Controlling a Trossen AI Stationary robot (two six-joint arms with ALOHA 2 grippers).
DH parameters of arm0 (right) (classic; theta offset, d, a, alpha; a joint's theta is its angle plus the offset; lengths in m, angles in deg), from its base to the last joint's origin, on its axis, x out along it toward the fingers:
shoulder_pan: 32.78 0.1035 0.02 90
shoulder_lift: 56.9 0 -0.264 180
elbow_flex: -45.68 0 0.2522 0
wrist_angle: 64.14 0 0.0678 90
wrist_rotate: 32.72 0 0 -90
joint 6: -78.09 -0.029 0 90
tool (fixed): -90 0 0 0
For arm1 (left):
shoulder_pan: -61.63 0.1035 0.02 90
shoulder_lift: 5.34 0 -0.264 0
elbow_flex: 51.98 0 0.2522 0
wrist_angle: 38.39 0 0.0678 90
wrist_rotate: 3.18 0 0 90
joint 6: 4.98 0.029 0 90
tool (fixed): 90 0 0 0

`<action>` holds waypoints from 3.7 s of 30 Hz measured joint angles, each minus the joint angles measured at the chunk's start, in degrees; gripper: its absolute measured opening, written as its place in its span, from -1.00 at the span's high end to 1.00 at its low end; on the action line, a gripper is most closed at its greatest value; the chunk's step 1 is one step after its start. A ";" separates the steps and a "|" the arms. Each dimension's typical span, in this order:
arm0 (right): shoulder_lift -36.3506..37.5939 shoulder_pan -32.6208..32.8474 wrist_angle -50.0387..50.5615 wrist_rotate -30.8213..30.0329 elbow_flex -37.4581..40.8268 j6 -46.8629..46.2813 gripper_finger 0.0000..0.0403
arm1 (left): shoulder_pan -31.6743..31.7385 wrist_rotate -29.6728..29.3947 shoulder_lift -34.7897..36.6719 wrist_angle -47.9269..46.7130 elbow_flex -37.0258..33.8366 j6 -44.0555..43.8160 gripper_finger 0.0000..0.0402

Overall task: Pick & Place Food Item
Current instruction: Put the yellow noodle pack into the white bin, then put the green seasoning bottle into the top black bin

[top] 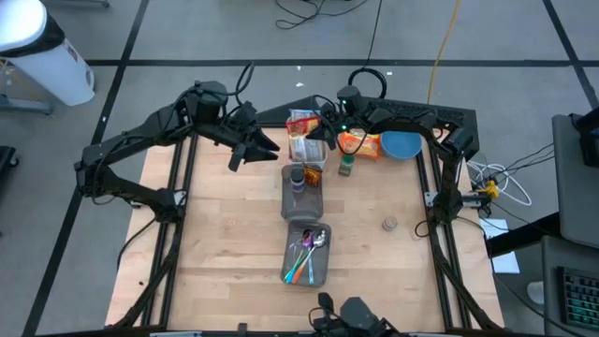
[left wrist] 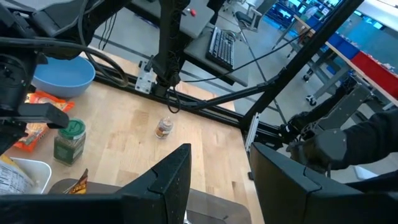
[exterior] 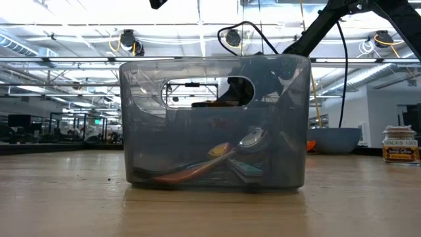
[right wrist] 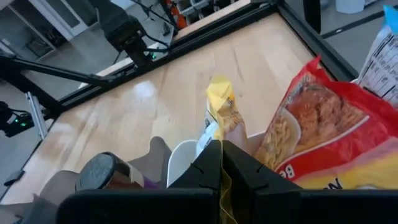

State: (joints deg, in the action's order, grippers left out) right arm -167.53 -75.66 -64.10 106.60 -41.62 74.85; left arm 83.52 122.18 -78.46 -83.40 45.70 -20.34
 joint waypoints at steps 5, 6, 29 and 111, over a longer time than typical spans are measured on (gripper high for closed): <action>0.00 0.00 -2.79 0.02 0.00 -0.86 0.97 | 0.00 0.00 0.00 -0.02 0.00 -0.03 0.15; 0.00 0.00 -3.24 0.02 0.00 -1.33 0.95 | 0.00 -0.02 0.00 -0.02 0.00 -0.04 0.15; 3.94 -1.57 -13.97 0.02 -0.01 -11.40 0.17 | 0.00 -7.49 0.00 -1.79 0.02 1.34 0.15; 36.44 7.37 -16.62 -34.09 49.07 -0.66 -0.25 | 3.00 -13.44 -2.54 -9.01 -0.02 5.81 0.15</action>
State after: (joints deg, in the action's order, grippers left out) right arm -131.09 -68.29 -80.71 72.50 7.45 74.19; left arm 86.53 108.74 -81.00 -92.41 45.68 -14.53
